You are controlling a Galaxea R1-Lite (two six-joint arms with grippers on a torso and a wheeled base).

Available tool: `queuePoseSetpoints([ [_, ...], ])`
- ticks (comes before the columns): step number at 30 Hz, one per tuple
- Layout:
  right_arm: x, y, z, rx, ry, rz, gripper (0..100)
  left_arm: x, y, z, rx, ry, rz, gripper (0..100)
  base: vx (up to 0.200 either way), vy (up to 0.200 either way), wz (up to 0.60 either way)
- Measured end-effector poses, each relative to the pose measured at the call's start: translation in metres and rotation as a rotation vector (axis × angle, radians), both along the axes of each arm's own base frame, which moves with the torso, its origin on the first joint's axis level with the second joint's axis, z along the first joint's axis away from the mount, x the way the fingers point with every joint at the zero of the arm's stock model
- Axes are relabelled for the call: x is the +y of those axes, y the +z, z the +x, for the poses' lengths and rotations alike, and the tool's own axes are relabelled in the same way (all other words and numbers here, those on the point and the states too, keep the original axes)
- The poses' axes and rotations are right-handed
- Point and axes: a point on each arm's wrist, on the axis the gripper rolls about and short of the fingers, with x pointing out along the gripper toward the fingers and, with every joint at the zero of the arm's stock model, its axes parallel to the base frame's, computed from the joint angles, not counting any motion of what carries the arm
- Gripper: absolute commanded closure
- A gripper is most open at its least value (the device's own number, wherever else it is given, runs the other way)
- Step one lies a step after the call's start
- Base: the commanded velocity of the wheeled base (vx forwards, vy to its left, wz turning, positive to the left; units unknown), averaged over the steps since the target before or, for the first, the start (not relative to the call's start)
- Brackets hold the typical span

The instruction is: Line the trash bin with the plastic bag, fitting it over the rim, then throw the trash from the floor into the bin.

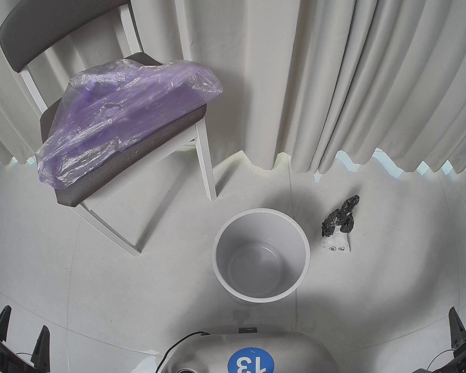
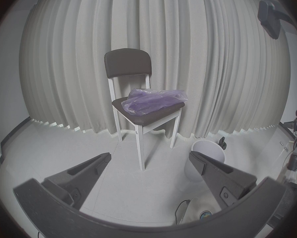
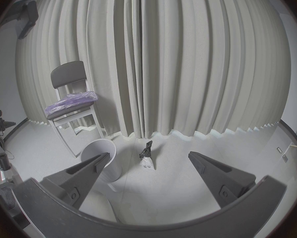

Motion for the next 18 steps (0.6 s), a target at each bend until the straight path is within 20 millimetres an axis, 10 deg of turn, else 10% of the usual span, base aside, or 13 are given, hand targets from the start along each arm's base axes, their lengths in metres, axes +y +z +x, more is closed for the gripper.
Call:
queuePoseSetpoints([
  [10, 0.002, 0.019, -0.004, -0.110, 0.110, 0.011, 0, -0.002, 0.007, -0.001, -0.046, -0.099, -0.003, 0, 0.000, 0.000, 0.00],
  [18, 0.004, 0.078, -0.007, -0.168, 0.158, 0.012, 0, -0.002, 0.080, -0.009, -0.182, -0.152, -0.014, 0, 0.000, 0.000, 0.00],
])
